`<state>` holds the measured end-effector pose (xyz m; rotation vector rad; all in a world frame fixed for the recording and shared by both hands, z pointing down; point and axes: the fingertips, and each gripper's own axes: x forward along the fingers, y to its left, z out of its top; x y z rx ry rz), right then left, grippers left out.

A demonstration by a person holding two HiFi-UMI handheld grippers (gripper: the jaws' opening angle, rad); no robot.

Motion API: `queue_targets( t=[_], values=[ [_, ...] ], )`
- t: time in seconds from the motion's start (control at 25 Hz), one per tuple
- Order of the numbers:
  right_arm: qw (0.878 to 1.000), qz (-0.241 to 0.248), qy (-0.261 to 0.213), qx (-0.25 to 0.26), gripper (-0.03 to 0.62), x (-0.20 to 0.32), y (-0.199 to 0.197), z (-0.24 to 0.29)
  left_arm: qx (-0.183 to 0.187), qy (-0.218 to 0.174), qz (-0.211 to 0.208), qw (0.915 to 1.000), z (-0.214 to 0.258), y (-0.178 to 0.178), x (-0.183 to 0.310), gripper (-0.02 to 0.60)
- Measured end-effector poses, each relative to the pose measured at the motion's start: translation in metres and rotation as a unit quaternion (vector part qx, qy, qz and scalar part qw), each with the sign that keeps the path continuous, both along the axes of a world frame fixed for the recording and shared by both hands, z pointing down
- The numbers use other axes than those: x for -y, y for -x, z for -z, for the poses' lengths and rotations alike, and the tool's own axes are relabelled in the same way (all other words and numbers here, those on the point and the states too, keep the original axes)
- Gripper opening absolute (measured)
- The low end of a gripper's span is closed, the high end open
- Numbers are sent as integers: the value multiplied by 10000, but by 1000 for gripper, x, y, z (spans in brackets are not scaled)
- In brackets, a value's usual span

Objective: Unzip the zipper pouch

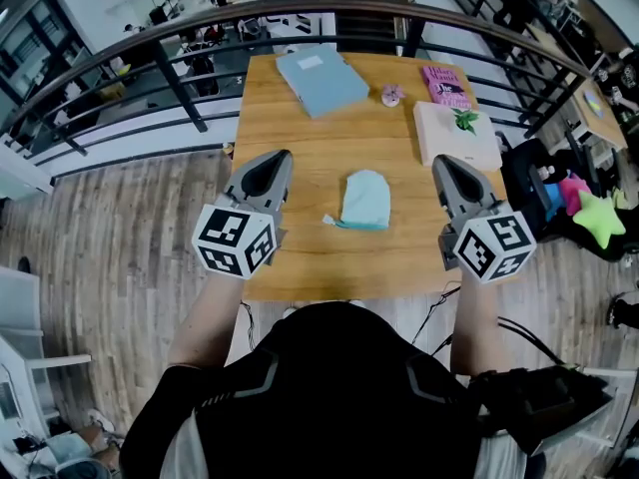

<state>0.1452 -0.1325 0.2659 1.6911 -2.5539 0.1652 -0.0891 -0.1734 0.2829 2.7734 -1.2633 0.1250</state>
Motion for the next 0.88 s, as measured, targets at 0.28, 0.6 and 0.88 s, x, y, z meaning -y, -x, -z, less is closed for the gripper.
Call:
queue_targets(
  t=[0.28, 0.6, 0.88],
  values=[
    [9992, -106, -45, -387, 8, 4, 2, 2, -35, 46, 180, 9998, 3, 6, 0, 29],
    [9993, -58, -52, -353, 8, 11, 4, 1, 9, -26, 373, 9993, 8, 11, -1, 29],
    [9994, 22, -42, -337, 8, 15, 5, -2, 46, -55, 520, 9986, 6, 15, -1, 29]
  ],
)
